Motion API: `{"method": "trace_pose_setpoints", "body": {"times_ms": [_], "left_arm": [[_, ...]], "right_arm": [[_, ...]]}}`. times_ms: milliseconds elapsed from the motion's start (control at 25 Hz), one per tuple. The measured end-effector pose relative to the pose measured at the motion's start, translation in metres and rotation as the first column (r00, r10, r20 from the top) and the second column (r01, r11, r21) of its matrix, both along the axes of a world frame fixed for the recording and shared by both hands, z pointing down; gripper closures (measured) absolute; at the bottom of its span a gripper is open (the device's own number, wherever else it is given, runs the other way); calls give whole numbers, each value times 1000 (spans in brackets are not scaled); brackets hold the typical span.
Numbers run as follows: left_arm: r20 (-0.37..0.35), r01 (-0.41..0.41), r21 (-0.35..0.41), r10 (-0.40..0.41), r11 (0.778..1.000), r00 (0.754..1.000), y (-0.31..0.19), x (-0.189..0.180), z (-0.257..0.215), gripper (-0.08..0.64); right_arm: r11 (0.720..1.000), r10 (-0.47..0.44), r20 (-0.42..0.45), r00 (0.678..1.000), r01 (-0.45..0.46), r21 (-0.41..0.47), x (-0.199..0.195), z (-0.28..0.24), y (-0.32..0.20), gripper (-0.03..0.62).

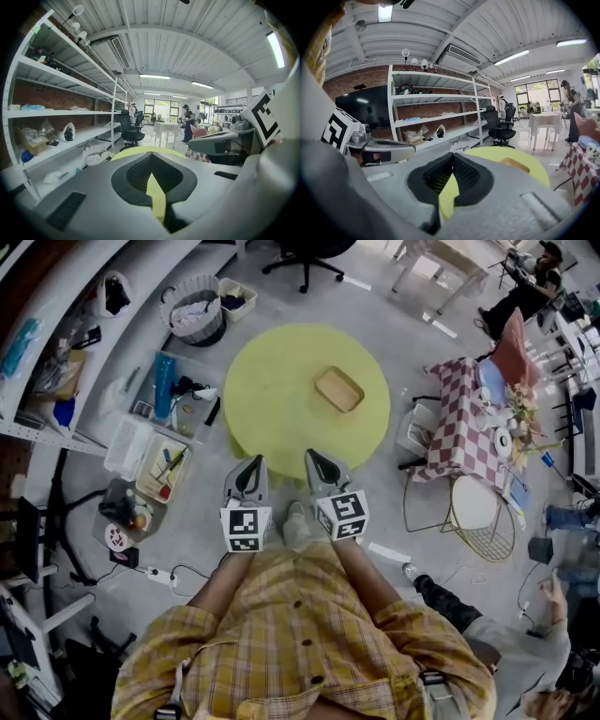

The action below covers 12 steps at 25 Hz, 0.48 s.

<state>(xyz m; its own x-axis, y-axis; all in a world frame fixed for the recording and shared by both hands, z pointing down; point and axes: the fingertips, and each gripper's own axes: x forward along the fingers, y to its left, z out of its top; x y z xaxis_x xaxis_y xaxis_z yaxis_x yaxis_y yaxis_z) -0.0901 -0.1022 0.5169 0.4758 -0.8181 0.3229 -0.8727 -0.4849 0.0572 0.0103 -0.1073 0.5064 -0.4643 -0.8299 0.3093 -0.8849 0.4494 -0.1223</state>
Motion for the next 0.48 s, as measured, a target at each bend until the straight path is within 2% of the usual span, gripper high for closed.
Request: {"method": "trace_pose_setpoints", "body": {"times_ms": [480], "left_arm": [[34, 24, -41, -22, 999, 999, -3, 8, 20, 557]], "right_arm": [[995, -31, 0, 1000, 31, -90, 0, 43, -21, 595]]}}
